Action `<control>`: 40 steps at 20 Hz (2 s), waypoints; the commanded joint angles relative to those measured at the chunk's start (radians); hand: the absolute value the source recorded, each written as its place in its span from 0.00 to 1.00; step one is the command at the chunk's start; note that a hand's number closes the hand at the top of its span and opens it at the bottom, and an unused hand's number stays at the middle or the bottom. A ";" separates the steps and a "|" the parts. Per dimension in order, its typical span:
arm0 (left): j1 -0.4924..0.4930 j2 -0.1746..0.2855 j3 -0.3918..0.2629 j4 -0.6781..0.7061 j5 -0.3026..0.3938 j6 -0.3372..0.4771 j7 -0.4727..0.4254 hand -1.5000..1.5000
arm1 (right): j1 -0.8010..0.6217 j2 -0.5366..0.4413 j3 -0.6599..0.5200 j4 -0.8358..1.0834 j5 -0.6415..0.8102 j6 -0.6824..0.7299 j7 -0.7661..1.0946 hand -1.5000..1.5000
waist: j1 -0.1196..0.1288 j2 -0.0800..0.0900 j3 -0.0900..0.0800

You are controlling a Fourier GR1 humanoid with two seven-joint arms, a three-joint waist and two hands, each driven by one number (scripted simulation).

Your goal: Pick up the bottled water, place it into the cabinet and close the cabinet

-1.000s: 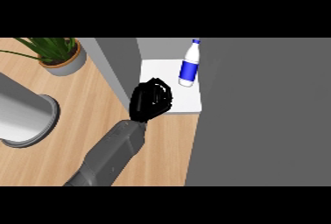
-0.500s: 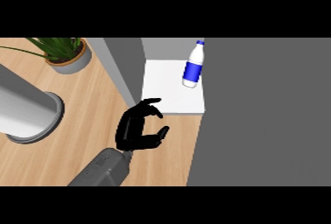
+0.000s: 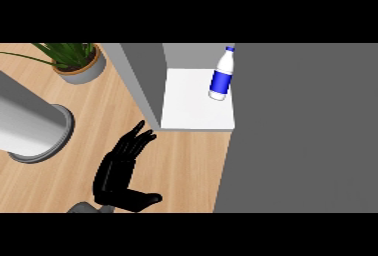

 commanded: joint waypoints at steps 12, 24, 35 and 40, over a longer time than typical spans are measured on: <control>0.323 0.360 0.172 -0.236 0.001 -0.058 -0.099 0.00 | -0.073 0.037 0.412 -0.277 0.163 -0.188 0.116 1.00 | 0.008 -0.007 -0.003; 0.394 0.459 0.236 -0.364 0.057 -0.088 -0.058 0.00 | -0.444 0.109 0.787 -0.097 0.311 -0.410 0.164 1.00 | 0.014 -0.015 -0.008; 0.504 0.557 0.317 -0.472 0.113 -0.156 -0.057 0.00 | -0.862 0.377 1.110 0.273 0.633 -0.834 0.187 1.00 | 0.041 -0.004 -0.004; 0.496 0.585 0.370 -0.517 0.163 -0.158 -0.005 0.00 | -1.056 0.381 1.156 0.433 0.520 -1.129 0.144 1.00 | 0.043 0.005 -0.002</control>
